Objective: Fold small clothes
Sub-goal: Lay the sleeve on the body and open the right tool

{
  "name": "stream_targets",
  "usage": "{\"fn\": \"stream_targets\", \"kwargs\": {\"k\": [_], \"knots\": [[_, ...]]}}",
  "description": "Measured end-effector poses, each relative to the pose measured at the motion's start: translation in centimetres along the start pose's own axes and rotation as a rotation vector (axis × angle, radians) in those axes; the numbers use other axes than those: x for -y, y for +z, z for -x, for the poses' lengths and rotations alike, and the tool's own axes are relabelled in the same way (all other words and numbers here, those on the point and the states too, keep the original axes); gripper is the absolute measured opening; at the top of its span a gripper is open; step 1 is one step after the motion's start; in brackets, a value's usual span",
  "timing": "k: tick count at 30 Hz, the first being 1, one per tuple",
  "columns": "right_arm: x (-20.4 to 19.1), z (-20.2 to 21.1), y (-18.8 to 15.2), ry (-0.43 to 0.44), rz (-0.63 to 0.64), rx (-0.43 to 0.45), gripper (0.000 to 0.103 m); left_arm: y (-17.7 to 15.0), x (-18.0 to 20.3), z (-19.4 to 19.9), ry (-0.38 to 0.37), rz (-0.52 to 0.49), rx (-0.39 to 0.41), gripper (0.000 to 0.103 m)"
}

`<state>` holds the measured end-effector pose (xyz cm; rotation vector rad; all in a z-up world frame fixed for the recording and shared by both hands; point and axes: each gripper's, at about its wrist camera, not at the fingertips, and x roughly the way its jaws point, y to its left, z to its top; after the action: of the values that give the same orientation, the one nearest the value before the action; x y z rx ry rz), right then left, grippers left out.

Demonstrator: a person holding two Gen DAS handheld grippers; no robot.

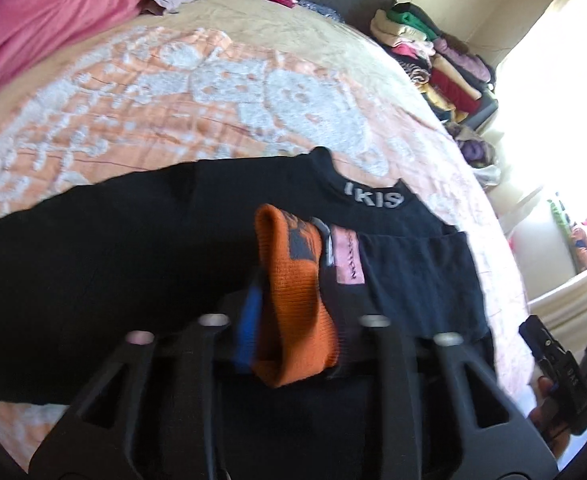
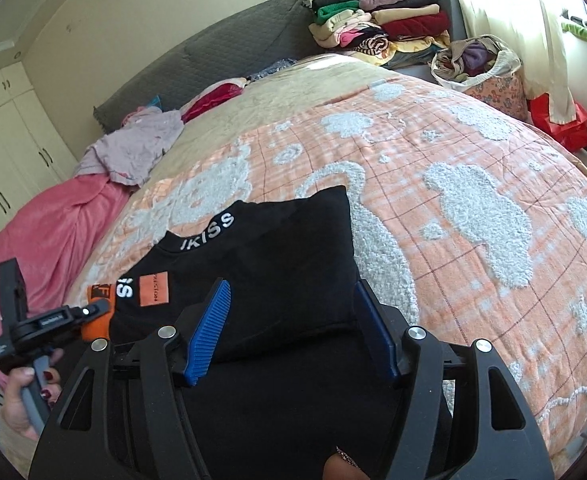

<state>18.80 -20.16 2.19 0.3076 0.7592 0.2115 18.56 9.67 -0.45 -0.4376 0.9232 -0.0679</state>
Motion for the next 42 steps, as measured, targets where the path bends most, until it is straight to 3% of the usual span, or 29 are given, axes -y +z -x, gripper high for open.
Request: {"fn": "stream_targets", "kwargs": {"k": [8,14,17,19,26,30,32,35,37,42], "knots": [[-2.6,-2.3,-0.5,-0.028,0.103,-0.071,0.062,-0.1,0.7,1.3,0.044,-0.044,0.035,0.038],[-4.7,-4.7,-0.6,-0.020,0.174,-0.151,0.063,-1.5,2.6,-1.5,-0.005,-0.088,-0.052,0.041],[-5.3,-5.5,0.0,-0.014,0.199,-0.167,0.066,-2.3,2.4,-3.0,0.040,-0.095,-0.091,0.044],[-5.2,-6.0,0.2,-0.009,0.186,-0.176,0.070,-2.7,1.8,-3.5,0.055,-0.086,-0.096,0.044],[-3.4,-8.9,-0.6,-0.066,0.120,-0.272,0.070,-3.0,1.8,-3.0,0.048,-0.109,-0.091,0.046],[-3.3,-8.7,-1.0,-0.062,0.113,-0.257,0.070,-3.2,1.9,-2.6,0.060,-0.107,-0.088,0.046],[-3.3,-7.9,-1.0,-0.052,0.104,-0.236,0.072,-3.1,2.2,-1.9,0.051,-0.107,-0.073,0.053],[-3.3,-6.6,-1.0,-0.047,0.103,-0.213,0.073,-3.0,2.5,-0.9,0.048,-0.118,-0.054,0.054],[-3.3,-5.9,-0.9,-0.047,0.098,-0.200,0.082,-2.9,2.5,-0.3,0.045,-0.116,-0.046,0.055],[-3.9,-3.8,-0.8,-0.016,0.098,-0.161,0.089,-3.0,2.0,1.4,0.037,-0.094,-0.010,0.062]]}}
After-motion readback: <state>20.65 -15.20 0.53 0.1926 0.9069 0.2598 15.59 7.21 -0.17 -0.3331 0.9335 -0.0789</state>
